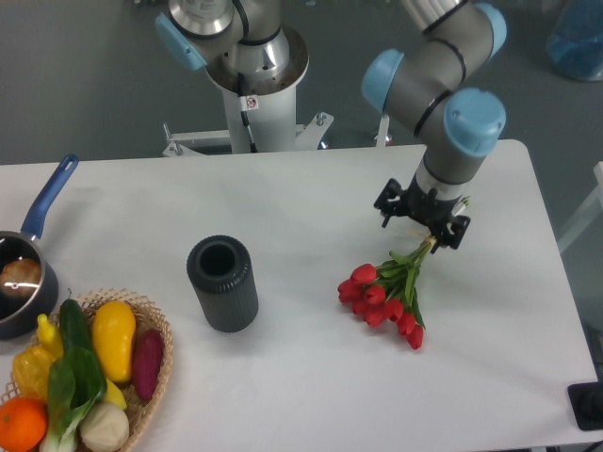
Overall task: Pick up the flowers from the table
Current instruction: 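Lower the open gripper onto the stems of the red tulips, then close the gripper on the tulip stems and lift the bunch up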
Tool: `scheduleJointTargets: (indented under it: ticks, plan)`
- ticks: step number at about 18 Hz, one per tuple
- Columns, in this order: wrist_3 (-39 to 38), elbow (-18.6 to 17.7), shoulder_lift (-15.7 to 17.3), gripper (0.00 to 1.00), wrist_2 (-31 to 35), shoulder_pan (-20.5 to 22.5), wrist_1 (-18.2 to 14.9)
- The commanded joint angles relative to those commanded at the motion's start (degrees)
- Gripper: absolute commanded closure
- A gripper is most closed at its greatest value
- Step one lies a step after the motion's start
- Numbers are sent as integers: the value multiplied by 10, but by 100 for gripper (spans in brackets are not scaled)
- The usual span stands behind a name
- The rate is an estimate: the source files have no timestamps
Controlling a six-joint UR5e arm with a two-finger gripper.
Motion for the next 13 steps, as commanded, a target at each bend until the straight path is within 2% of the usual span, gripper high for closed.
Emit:
scheduleJointTargets:
  ticks: [3,8,9,12,13]
  plan:
    - [0,5,-30,0,0,-12,18]
    - [-2,4,-48,0,0,-20,53]
    - [-3,5,-48,8,-1,-20,61]
    - [-12,7,-43,72,-1,-20,62]
    - [-12,8,-41,86,0,-20,62]
